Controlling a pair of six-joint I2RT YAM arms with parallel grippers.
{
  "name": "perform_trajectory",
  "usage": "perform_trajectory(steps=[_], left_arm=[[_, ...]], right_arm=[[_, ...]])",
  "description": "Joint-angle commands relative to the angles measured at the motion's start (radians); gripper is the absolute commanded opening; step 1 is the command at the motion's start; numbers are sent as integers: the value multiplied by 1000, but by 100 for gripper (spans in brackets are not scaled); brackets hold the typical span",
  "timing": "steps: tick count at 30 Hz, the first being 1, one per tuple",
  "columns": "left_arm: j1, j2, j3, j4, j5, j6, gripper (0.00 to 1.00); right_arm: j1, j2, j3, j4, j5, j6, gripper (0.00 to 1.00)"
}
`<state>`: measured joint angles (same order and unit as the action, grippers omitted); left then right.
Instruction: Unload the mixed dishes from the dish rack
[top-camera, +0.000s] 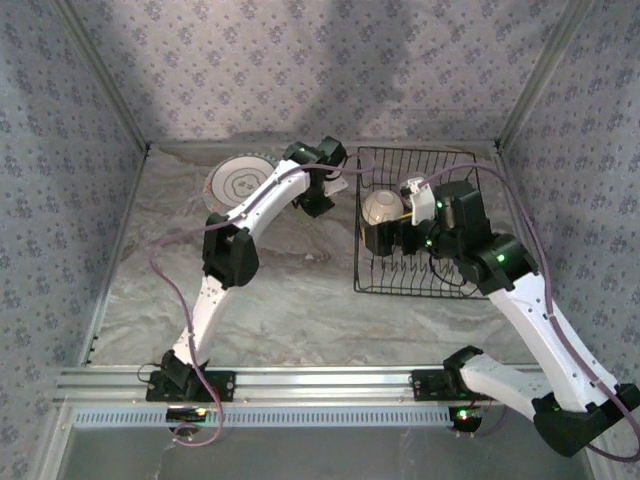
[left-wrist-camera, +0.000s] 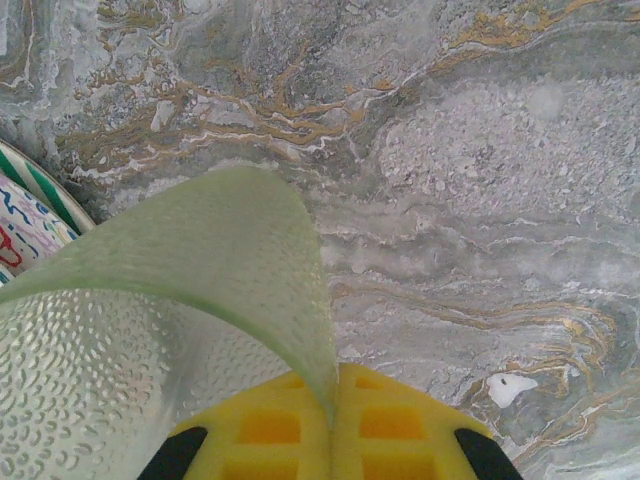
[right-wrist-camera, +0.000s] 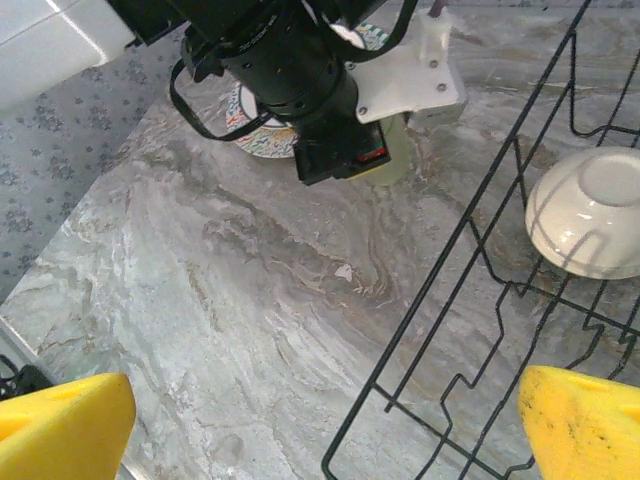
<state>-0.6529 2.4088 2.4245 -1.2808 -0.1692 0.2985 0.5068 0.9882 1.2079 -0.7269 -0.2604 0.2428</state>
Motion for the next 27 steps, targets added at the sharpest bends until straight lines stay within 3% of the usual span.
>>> perform_trajectory(steps=[1,19,27], left_arm=[[1,-12,-30,-5,15,14,0],[3,-25,2,12,-37,13,37],[1,-36,9,14,-52,7,62]], right_arm=[[11,-16,-4,20,-34,6,100],[28,10,10,21,-23,1,100],[29,9,15,25,-1,5,100]])
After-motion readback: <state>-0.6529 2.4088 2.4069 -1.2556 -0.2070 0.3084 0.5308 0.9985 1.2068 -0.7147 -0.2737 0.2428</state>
